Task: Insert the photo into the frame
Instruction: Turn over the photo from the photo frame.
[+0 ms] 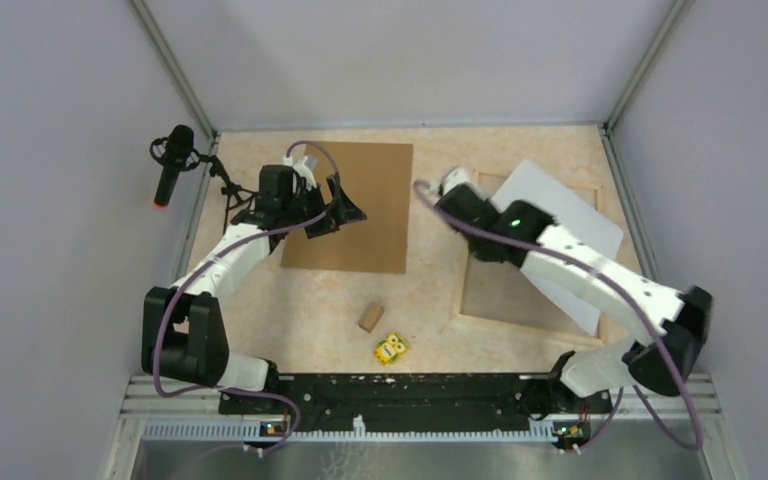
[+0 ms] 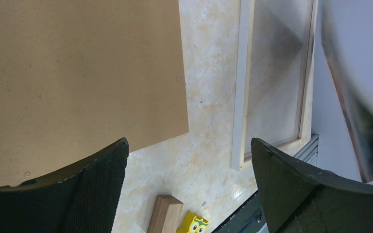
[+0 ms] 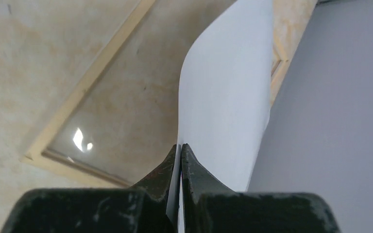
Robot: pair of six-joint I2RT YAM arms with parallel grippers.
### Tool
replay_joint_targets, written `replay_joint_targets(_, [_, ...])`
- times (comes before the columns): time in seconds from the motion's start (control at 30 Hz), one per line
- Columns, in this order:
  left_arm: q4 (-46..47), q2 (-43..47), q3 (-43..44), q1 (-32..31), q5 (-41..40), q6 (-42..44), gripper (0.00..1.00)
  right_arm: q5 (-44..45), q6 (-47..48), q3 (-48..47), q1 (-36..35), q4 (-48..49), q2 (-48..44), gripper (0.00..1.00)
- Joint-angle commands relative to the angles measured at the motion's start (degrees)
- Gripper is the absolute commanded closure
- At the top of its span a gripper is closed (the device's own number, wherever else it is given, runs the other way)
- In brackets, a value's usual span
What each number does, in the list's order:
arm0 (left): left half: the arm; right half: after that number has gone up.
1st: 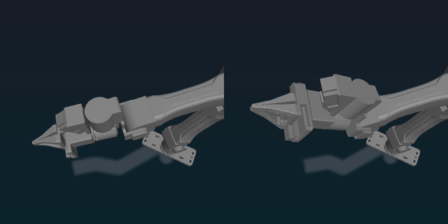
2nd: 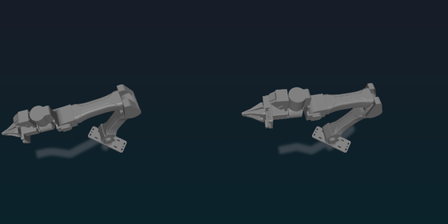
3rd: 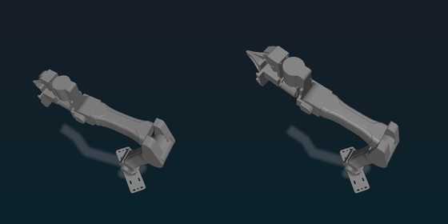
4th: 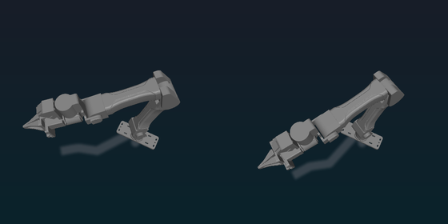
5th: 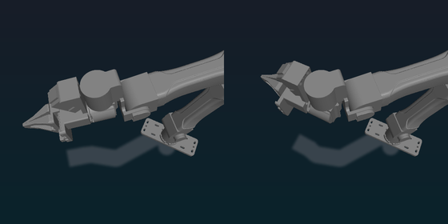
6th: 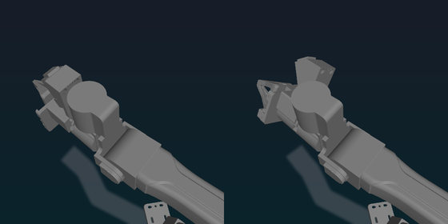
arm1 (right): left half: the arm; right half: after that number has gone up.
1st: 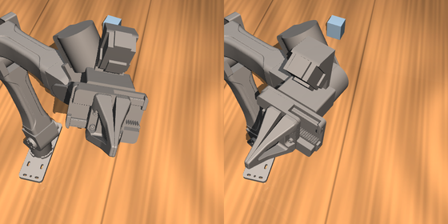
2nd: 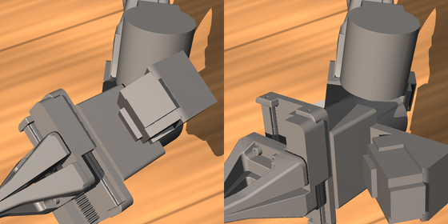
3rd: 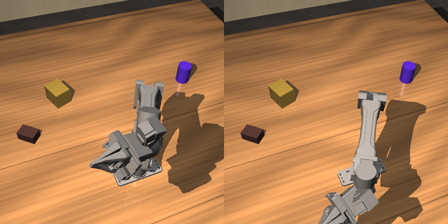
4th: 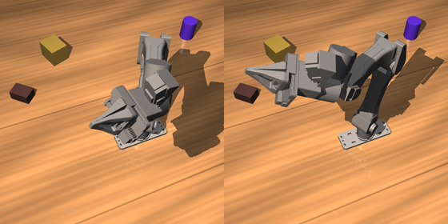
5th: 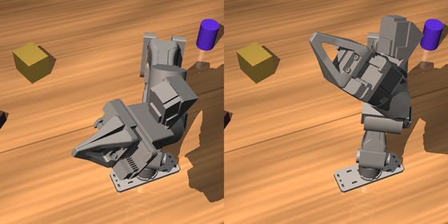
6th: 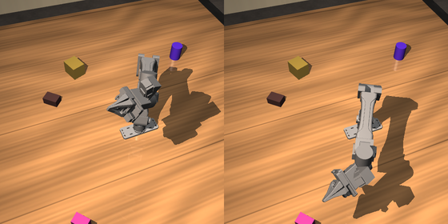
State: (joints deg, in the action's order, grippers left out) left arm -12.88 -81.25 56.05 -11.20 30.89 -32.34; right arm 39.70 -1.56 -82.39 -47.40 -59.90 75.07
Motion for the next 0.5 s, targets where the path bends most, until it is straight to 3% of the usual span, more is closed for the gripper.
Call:
replay_joint_targets(0.0, [1.39, 0.44, 0.46, -0.14, 0.53, 1.36, 0.02, 8.26, 0.29, 8.81, -8.95, -3.90, 3.78, 1.00])
replay_joint_targets(0.17, [1.39, 0.42, 0.46, -0.14, 0.64, 1.48, 0.02, 0.11, 6.72, 20.07, -11.95, 5.37, 2.09, 1.00])
replay_joint_targets(0.47, [1.55, 0.05, 0.46, -0.14, 1.21, 1.34, 0.02, -1.85, 9.69, 27.51, -11.85, 14.44, 1.25, 1.00])
